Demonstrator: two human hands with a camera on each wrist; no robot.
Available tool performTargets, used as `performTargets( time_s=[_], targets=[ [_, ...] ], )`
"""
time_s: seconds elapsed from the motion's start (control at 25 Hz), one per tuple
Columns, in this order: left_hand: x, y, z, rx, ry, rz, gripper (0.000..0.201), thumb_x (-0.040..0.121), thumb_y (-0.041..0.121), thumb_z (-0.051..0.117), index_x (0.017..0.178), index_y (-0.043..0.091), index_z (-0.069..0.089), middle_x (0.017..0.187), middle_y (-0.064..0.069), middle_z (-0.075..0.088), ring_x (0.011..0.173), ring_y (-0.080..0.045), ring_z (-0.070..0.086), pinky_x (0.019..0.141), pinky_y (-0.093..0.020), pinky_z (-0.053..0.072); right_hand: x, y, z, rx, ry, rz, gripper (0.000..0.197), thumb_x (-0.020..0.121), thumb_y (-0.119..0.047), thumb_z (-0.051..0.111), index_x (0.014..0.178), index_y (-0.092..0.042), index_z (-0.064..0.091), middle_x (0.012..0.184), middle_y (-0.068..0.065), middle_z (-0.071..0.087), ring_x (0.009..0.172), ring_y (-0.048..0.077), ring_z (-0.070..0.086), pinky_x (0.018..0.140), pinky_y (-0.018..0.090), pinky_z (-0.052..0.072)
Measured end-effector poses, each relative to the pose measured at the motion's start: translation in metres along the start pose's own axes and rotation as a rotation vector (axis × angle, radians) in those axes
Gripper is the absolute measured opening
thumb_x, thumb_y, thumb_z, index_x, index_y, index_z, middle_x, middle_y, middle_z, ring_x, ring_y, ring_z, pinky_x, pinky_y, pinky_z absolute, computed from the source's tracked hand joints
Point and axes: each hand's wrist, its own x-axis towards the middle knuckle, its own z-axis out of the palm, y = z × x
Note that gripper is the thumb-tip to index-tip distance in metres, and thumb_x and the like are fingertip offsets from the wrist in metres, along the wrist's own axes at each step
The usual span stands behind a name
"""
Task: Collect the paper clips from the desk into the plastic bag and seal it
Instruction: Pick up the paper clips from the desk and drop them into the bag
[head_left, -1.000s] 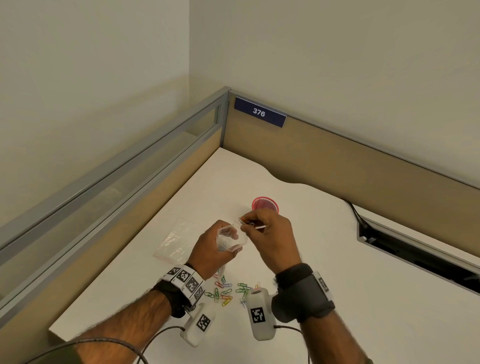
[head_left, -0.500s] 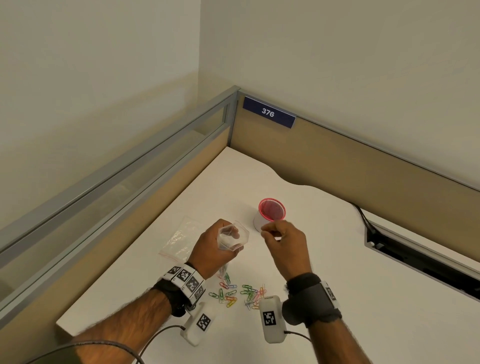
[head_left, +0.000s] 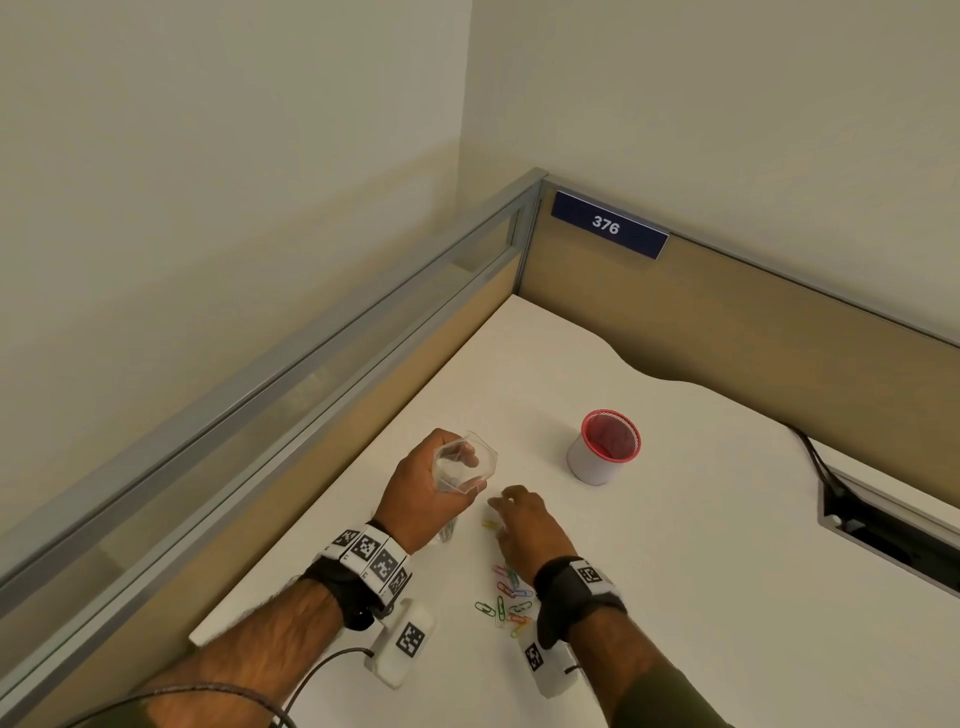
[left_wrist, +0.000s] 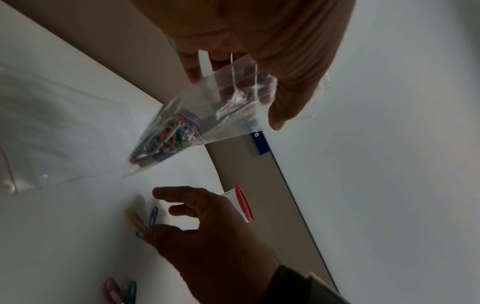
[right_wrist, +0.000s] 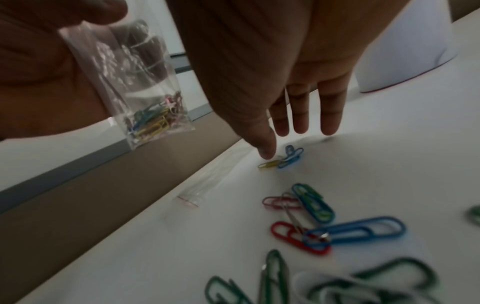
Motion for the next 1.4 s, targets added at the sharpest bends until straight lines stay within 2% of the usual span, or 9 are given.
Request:
performTargets(
  time_s=[0.2,0.4,0.64,0.76,0.88,0.96,1.12,1.28,1.4],
  targets=[
    [0.005,-0.003,0.010,-0.027,-0.016,0.017,0.031,0.077,0.011,0.081,0.099,0.016,0.060,0.098,0.007,0.068,0.103,-0.008,0.063,0.090,-0.016,0.048,-0.010,-0.001,0.009,-0.125,-0.039,-0.144,0.034,0.095,-0.022,0.044,0.127,-0.015,0.053,0.134,0.008,0.047,0.119,0.028,0.045,0.101,0.040,0.043],
    [0.005,-0.002,0.029,-0.066,-0.045,0.027,0.031,0.077,0.008,0.080,0.099,0.016,0.060,0.098,0.007,0.067,0.101,-0.008,0.063,0.089,-0.015,0.047,-0.070,0.014,0.015,-0.133,-0.031,-0.212,0.026,0.098,-0.023,0.043,0.115,-0.013,0.061,0.118,0.005,0.056,0.108,0.025,0.052,0.088,0.036,0.050],
    [-0.002,0.000,0.050,-0.057,-0.071,0.062,0.033,0.077,0.014,0.082,0.100,0.019,0.060,0.100,0.008,0.067,0.103,-0.012,0.063,0.090,-0.019,0.051,-0.088,-0.005,0.025,-0.088,-0.009,-0.238,0.041,0.091,-0.032,0.058,0.130,-0.025,0.051,0.143,0.005,0.046,0.131,0.024,0.040,0.107,0.040,0.038],
    [-0.005,0.005,0.057,-0.046,-0.073,0.068,0.032,0.077,0.016,0.082,0.100,0.019,0.060,0.099,0.010,0.067,0.103,-0.011,0.063,0.089,-0.017,0.051,-0.085,-0.006,0.037,-0.189,-0.001,-0.318,0.032,0.092,-0.027,0.059,0.123,-0.022,0.055,0.134,0.008,0.054,0.123,0.029,0.049,0.102,0.042,0.044],
    [-0.010,0.010,0.061,-0.050,-0.055,0.083,0.032,0.077,0.012,0.082,0.099,0.018,0.060,0.098,0.009,0.068,0.102,-0.011,0.063,0.088,-0.016,0.050,-0.094,0.018,0.028,-0.252,0.032,-0.261,0.016,0.093,-0.023,0.056,0.107,-0.017,0.059,0.110,0.007,0.060,0.100,0.027,0.055,0.086,0.038,0.052],
    [-0.014,0.012,0.062,-0.049,-0.048,0.089,0.031,0.077,0.011,0.081,0.099,0.017,0.060,0.098,0.009,0.068,0.102,-0.010,0.063,0.088,-0.015,0.049,-0.104,0.038,0.015,-0.227,0.047,-0.204,0.013,0.092,-0.021,0.053,0.102,-0.017,0.060,0.104,0.005,0.060,0.097,0.027,0.056,0.082,0.035,0.050],
    [-0.020,0.014,0.064,-0.050,-0.036,0.074,0.031,0.077,0.009,0.080,0.100,0.014,0.060,0.098,0.007,0.068,0.102,-0.008,0.063,0.083,-0.008,0.046,-0.124,0.069,-0.014,-0.027,0.136,0.009,0.032,0.092,-0.031,0.055,0.122,-0.022,0.058,0.123,-0.002,0.056,0.111,0.018,0.053,0.090,0.029,0.050],
    [-0.025,0.017,0.069,-0.051,-0.041,0.066,0.030,0.078,0.008,0.080,0.099,0.015,0.059,0.099,0.005,0.068,0.103,-0.009,0.063,0.082,-0.005,0.045,-0.127,0.068,-0.011,-0.022,-0.126,0.116,0.079,0.073,-0.051,0.072,0.141,-0.033,0.035,0.145,-0.002,0.036,0.131,0.021,0.036,0.103,0.038,0.044],
    [-0.025,0.019,0.073,-0.057,-0.048,0.069,0.031,0.078,0.008,0.080,0.099,0.016,0.059,0.099,0.005,0.068,0.104,-0.009,0.064,0.083,-0.007,0.046,-0.123,0.054,0.004,-0.105,-0.120,0.047,0.060,0.081,-0.040,0.068,0.134,-0.030,0.043,0.138,0.002,0.041,0.125,0.026,0.040,0.097,0.041,0.047]
  ],
)
